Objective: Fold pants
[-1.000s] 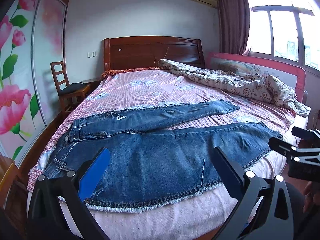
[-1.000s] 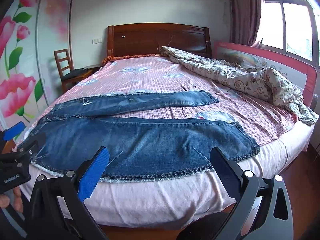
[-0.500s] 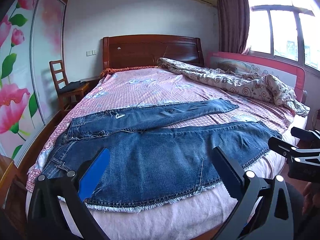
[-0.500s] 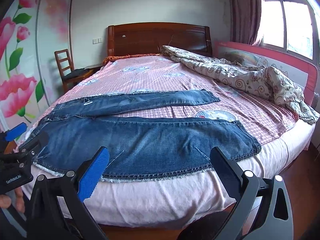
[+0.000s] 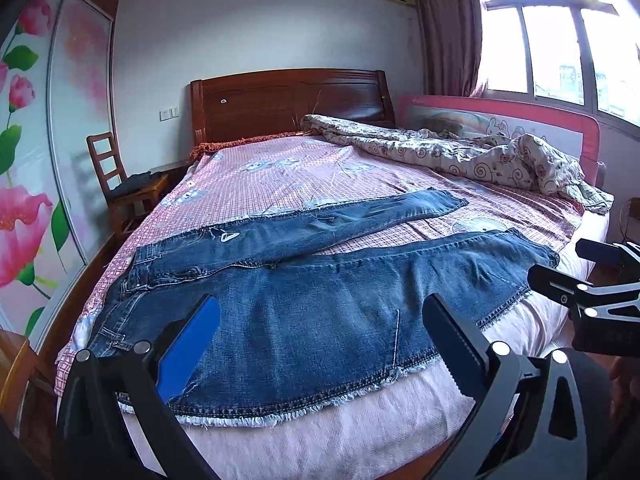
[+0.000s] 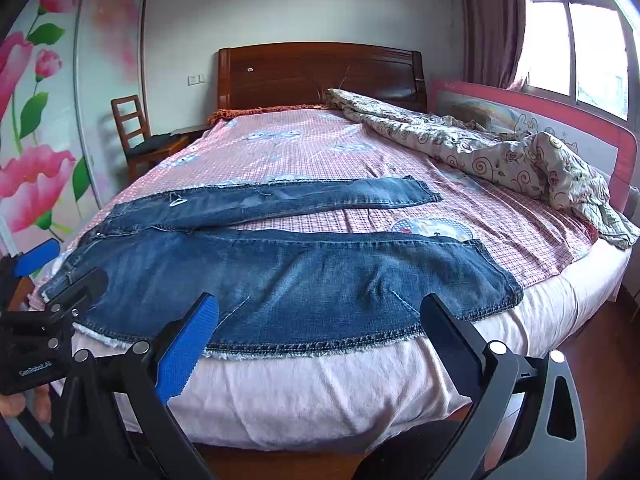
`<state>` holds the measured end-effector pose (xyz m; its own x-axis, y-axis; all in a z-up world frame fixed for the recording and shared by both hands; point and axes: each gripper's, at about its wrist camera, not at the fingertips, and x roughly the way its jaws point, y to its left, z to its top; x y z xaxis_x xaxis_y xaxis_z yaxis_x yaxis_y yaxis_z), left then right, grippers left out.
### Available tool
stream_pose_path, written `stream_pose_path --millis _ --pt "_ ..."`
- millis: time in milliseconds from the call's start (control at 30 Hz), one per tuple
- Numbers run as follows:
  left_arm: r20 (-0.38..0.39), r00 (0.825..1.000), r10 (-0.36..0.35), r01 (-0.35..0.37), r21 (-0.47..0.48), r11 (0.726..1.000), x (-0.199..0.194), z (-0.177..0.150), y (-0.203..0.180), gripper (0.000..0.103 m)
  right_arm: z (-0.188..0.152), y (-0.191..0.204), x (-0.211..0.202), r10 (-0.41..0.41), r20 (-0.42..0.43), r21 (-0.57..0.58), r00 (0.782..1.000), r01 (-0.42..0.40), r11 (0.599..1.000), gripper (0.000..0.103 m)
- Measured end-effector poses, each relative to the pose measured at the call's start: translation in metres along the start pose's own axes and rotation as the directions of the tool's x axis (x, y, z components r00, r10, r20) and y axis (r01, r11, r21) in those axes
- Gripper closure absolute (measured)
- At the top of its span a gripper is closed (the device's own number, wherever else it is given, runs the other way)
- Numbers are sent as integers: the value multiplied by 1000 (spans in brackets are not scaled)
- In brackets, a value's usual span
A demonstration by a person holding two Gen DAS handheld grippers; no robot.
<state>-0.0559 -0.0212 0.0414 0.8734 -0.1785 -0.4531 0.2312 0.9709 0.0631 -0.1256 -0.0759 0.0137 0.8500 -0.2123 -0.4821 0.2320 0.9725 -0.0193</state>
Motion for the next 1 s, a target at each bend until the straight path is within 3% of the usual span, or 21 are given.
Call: stream_pose_path --millis 1000 --pt "-39 999 10 -10 -18 1000 9 -6 3 2 -2 -1 4 6 -14 4 1000 -6 1000 3"
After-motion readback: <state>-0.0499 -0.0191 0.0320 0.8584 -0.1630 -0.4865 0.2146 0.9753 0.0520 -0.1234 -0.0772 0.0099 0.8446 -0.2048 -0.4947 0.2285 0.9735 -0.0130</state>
